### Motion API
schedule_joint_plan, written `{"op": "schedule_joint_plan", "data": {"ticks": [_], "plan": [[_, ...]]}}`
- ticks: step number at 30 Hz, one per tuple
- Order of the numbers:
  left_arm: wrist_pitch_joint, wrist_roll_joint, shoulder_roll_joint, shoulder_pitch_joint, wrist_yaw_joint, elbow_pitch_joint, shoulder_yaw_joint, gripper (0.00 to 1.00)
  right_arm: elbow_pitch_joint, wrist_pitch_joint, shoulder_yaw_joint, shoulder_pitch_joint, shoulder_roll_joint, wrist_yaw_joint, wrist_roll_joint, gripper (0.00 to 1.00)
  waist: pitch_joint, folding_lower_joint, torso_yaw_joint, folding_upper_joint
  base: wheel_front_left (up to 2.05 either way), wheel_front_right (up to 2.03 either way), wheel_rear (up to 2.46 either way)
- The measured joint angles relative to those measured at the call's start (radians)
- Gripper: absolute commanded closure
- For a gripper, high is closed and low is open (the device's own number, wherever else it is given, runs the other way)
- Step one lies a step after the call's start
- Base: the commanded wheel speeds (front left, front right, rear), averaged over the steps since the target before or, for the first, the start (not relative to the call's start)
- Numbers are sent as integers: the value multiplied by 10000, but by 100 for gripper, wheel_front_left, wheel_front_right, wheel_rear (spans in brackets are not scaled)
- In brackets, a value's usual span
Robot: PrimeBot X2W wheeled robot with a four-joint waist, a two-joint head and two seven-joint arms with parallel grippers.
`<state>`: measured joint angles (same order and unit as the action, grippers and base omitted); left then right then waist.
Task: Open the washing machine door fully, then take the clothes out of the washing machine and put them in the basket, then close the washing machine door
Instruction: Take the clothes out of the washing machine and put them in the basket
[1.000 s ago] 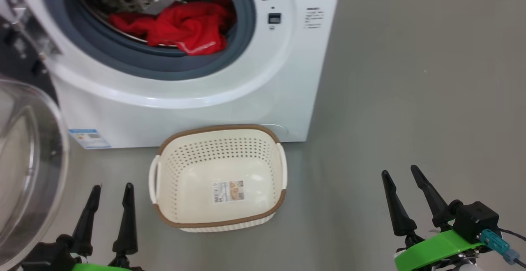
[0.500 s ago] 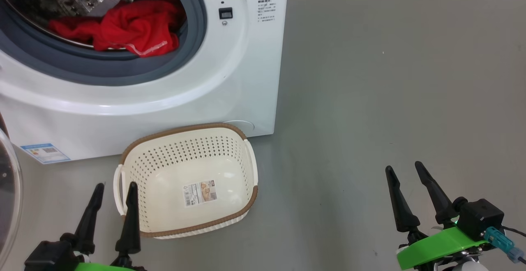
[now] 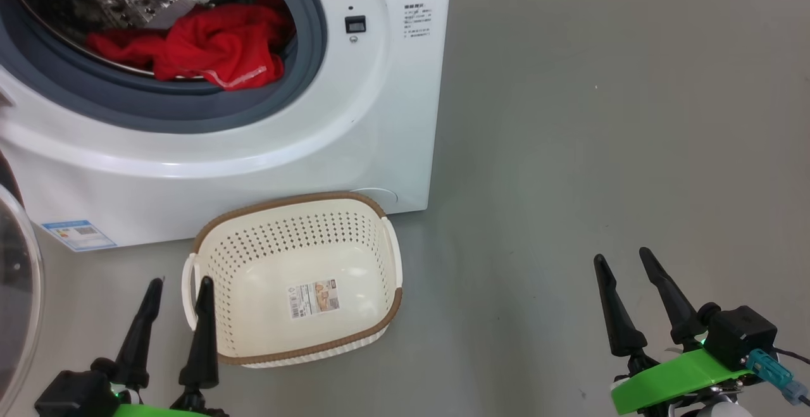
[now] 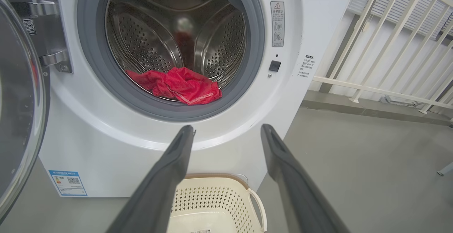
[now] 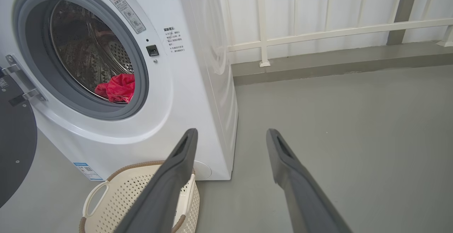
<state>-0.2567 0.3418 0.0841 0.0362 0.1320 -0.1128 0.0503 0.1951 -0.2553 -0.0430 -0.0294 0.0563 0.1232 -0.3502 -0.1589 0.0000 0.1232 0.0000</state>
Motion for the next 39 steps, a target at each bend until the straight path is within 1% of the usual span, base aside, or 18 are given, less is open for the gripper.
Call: {"op": "schedule_joint_plan", "data": {"ticks": [7, 19, 24, 34, 39], "plan": [[0, 4, 73, 1, 0, 25, -107, 0, -19, 0, -4, -1, -2, 0, 0, 0, -144, 0, -68, 0, 59, -65, 6], [0, 29, 130, 35, 2, 15, -130, 0, -13, 0, -17, -9, -31, 0, 0, 0, -244, 0, -149, 0, 136, -140, 5], [0, -169, 178, 48, 2, -63, -151, 0, -12, 0, -17, -135, -40, 0, 0, 0, -273, 1, -184, 0, 98, -98, 0], [0, -169, 167, 50, 2, -207, -159, 0, -13, 0, -40, -185, -46, 0, 0, 0, -370, 0, -205, 0, 16, -16, 0], [2, -456, 123, 224, 0, -734, -88, 0, -17, 0, -58, -196, -50, 0, 0, 0, -521, 1, -171, 0, 0, 0, 0]]}}
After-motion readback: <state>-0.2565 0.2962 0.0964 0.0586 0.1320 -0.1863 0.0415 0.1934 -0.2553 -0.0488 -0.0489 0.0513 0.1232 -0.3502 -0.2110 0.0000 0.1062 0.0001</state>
